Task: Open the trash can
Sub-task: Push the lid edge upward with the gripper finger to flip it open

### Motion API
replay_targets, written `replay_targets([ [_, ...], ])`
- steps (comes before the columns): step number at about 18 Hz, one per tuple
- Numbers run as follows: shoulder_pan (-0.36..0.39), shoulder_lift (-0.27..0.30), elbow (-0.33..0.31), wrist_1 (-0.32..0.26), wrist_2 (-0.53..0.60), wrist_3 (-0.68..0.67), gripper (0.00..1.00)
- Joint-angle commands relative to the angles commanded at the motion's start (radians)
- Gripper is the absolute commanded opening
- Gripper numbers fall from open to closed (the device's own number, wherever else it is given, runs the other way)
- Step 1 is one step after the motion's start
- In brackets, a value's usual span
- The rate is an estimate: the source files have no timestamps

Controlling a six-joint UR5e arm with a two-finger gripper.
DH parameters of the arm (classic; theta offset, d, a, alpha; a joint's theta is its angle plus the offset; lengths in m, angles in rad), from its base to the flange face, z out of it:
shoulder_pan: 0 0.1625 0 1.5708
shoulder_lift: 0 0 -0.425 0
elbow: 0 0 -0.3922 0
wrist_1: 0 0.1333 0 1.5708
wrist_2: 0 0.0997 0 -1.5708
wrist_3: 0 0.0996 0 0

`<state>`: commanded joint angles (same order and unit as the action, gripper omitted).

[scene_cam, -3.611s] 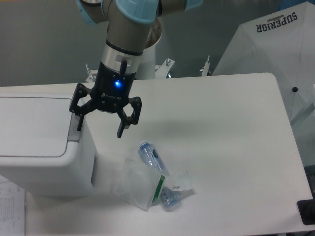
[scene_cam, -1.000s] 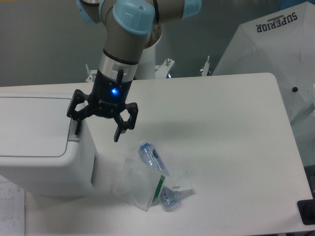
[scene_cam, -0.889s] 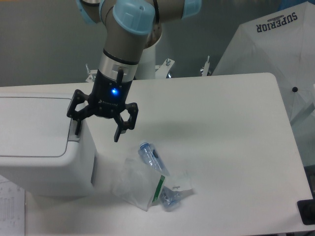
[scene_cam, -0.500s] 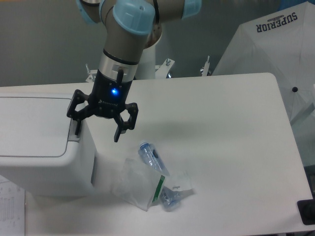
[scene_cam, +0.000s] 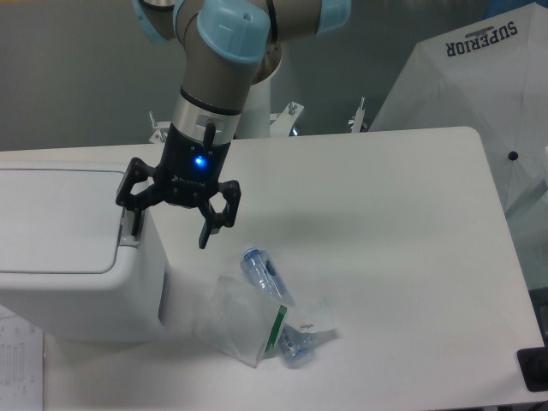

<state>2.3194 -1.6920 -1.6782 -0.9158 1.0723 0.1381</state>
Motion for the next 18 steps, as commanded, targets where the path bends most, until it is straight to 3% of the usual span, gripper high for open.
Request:
replay_targets([
  [6, 0.002, 0.005, 0.005, -0.002, -0.002, -0.002, 1.0],
  [13, 0.018, 0.045, 0.07, 0.002, 0.002, 0.02, 1.0],
  [18, 0.09, 0.046, 0.126, -0.003, 0.03, 0.05, 1.0],
])
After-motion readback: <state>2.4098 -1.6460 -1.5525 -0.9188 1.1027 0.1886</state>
